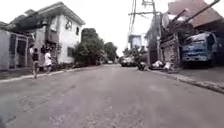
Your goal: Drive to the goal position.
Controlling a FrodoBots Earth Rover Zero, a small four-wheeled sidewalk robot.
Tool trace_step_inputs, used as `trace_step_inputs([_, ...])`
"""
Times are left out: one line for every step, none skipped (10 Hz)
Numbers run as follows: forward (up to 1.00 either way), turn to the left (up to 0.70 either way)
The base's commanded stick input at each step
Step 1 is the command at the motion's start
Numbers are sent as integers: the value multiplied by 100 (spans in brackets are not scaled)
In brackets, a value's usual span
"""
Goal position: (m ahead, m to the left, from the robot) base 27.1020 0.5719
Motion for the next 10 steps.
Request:
trace_step_inputs([100, 0])
trace_step_inputs([100, 0])
trace_step_inputs([100, 0])
trace_step_inputs([100, 0])
trace_step_inputs([100, 0])
trace_step_inputs([100, 0])
trace_step_inputs([100, 0])
trace_step_inputs([100, 0])
trace_step_inputs([100, 0])
trace_step_inputs([100, 0])
